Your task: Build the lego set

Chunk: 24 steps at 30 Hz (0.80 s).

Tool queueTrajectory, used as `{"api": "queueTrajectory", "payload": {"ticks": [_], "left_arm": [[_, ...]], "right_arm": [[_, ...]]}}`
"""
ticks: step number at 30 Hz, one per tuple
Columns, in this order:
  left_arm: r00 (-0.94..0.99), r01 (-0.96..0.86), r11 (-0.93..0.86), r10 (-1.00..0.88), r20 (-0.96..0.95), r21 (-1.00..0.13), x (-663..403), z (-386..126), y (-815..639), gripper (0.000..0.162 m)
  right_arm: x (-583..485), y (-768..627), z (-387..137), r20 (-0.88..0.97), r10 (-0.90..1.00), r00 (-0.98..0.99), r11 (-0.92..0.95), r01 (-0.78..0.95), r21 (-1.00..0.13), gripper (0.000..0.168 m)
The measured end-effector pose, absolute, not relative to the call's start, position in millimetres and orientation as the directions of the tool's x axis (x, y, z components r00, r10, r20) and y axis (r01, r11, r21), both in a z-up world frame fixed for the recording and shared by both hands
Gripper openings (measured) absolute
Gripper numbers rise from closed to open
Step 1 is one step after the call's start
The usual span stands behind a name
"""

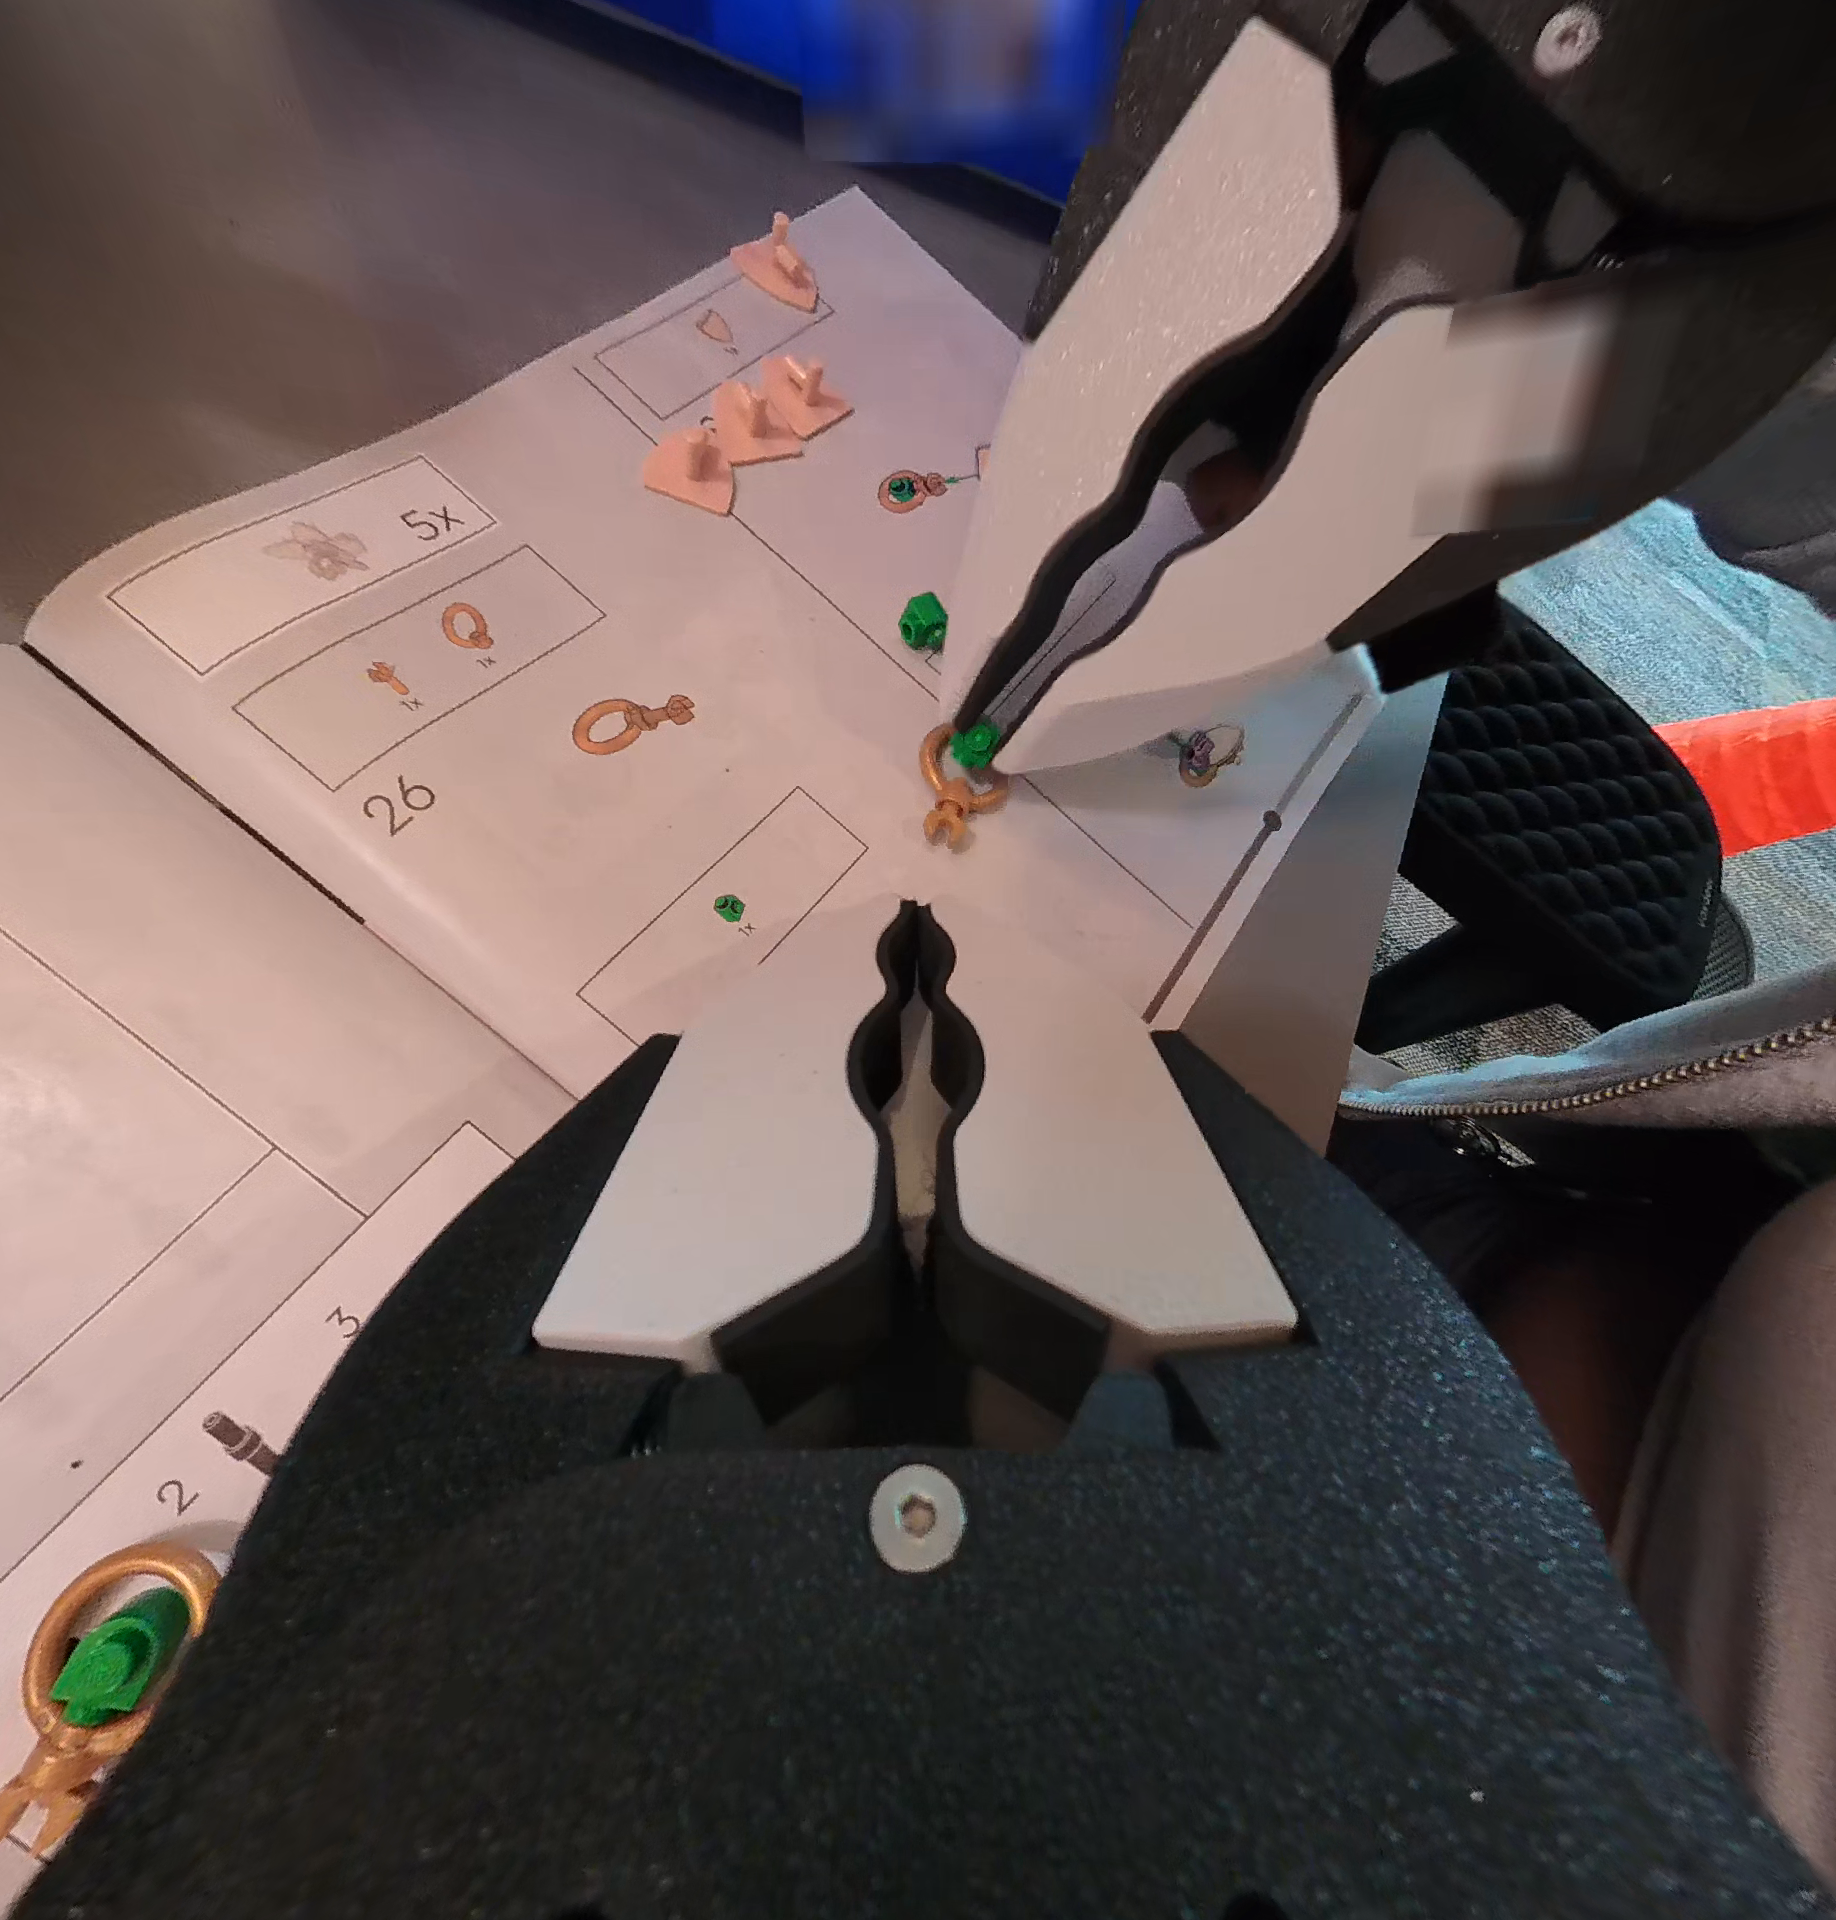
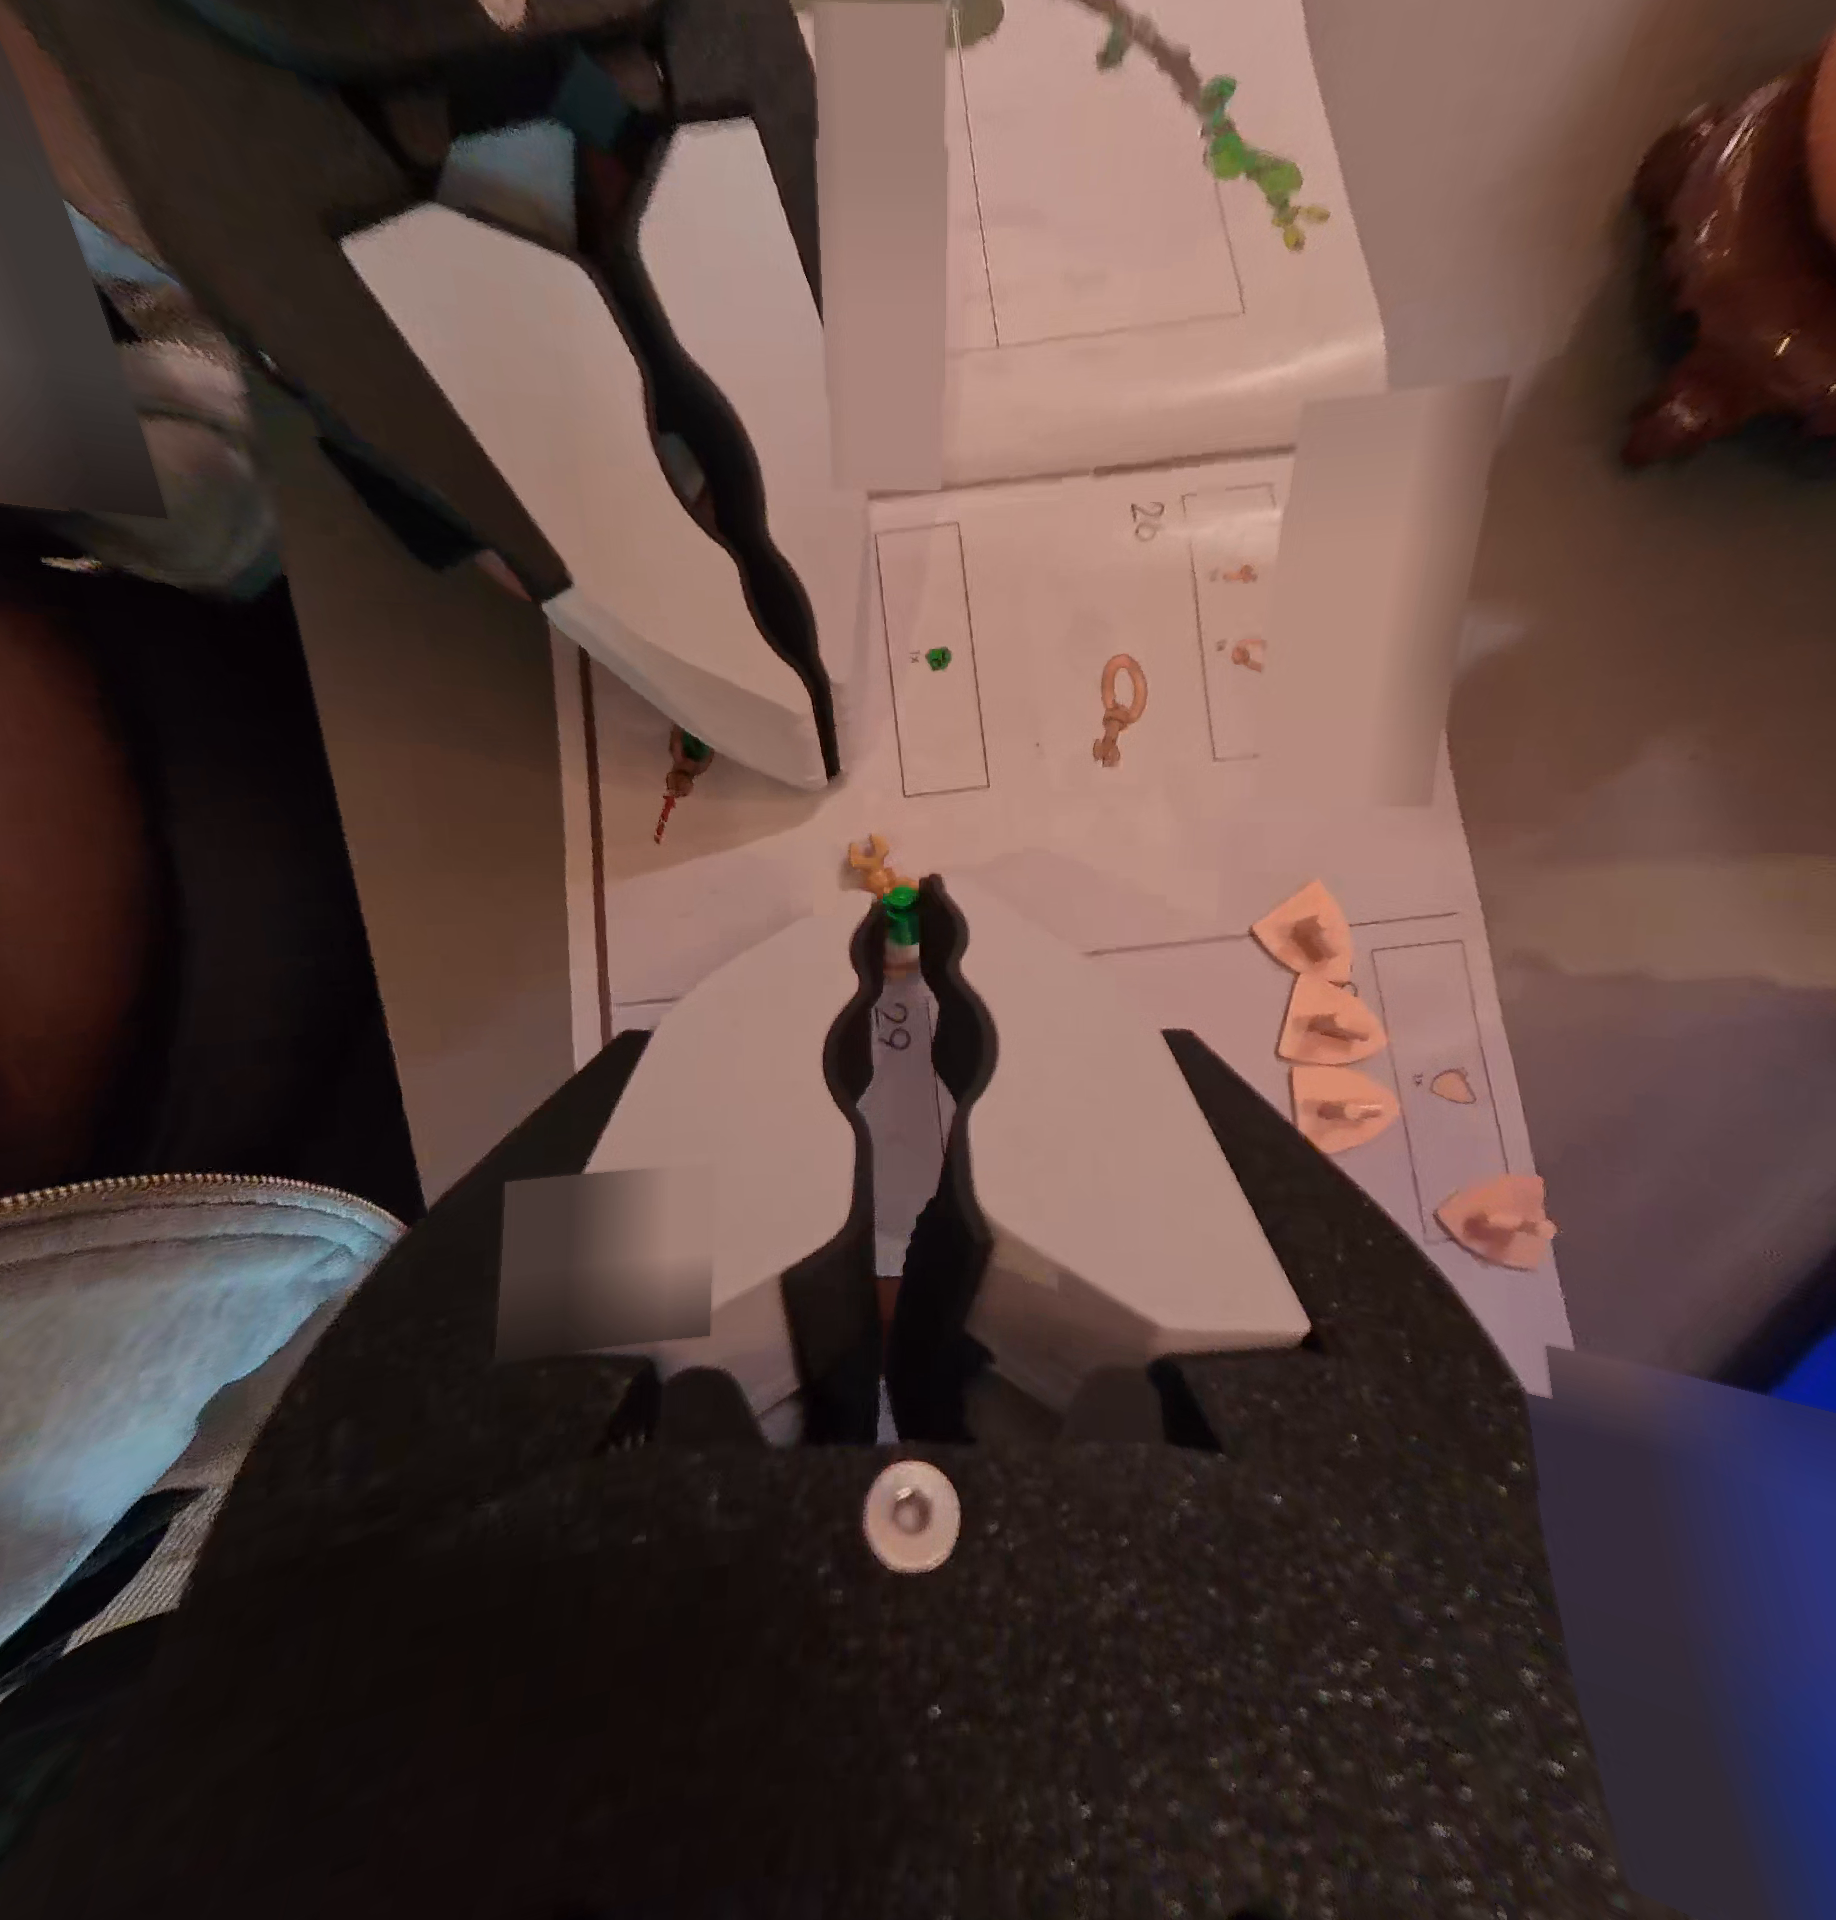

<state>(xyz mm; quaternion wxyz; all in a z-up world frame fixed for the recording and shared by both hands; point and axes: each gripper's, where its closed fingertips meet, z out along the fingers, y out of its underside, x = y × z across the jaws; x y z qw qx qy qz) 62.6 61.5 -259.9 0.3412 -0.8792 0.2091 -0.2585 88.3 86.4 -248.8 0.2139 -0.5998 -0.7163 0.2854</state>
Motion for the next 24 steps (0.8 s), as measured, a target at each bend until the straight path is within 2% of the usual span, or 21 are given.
{"api": "queueTrajectory", "payload": {"ticks": [1, 4, 7, 9, 11, 15, 16, 19, 22, 23, 24], "left_arm": [[0.778, -0.189, -0.681, -0.543, 0.315, -0.707, 62.5, -259.8, 61.5, 0.000], [0.776, -0.185, -0.684, -0.542, 0.322, -0.705, 62.5, -260.2, 61.3, 0.000], [0.776, -0.186, -0.684, -0.542, 0.321, -0.706, 62.5, -260.3, 61.5, 0.000], [0.775, -0.184, -0.685, -0.542, 0.324, -0.705, 63.0, -259.8, 61.2, 0.000], [0.773, -0.177, -0.689, -0.539, 0.334, -0.703, 63.1, -259.3, 60.9, 0.000], [0.754, -0.177, -0.696, -0.550, 0.358, -0.696, 65.8, -257.4, 57.1, 0.000], [0.743, -0.177, -0.696, -0.558, 0.370, -0.696, 66.9, -256.6, 56.2, 0.000], [0.704, -0.154, -0.656, -0.597, 0.384, -0.739, 68.7, -246.6, 55.8, 0.000], [0.694, -0.084, -0.526, -0.640, 0.329, -0.847, 64.6, -216.8, 57.4, 0.000], [0.698, -0.053, -0.474, -0.647, 0.307, -0.879, 62.2, -204.0, 56.3, 0.003], [0.699, -0.020, -0.423, -0.653, 0.290, -0.906, 59.8, -190.1, 53.1, 0.023]], "right_arm": [[86.9, 85.2, -245.2, -0.032, 0.979, -0.203, 0.125, 0.714, -0.689, 0.000], [85.8, 85.1, -245.6, -0.020, 0.977, -0.213, 0.135, 0.685, -0.716, 0.000], [92.5, 88.3, -256.7, -0.014, 0.979, -0.205, 0.142, 0.725, -0.674, 0.001], [89.8, 88.2, -251.1, -0.009, 0.980, -0.197, 0.137, 0.712, -0.688, 0.002], [81.9, 95.6, -240.5, 0.019, 0.990, -0.136, 0.111, 0.711, -0.695, 0.005], [78.8, 133.0, -230.3, 0.220, 0.975, 0.043, 0.101, 0.791, -0.603, 0.011], [78.4, 136.9, -226.6, 0.247, 0.967, 0.070, 0.100, 0.783, -0.614, 0.011], [67.8, 138.5, -200.9, 0.178, 0.963, 0.203, 0.023, 0.595, -0.803, 0.012], [63.6, 131.6, -160.6, 0.016, 0.961, 0.275, -0.052, 0.239, -0.970, 0.014], [65.8, 126.9, -147.2, -0.022, 0.962, 0.271, -0.057, 0.124, -0.991, 0.018], [68.9, 119.3, -134.6, -0.043, 0.968, 0.247, -0.050, 0.022, -0.998, 0.024]]}}
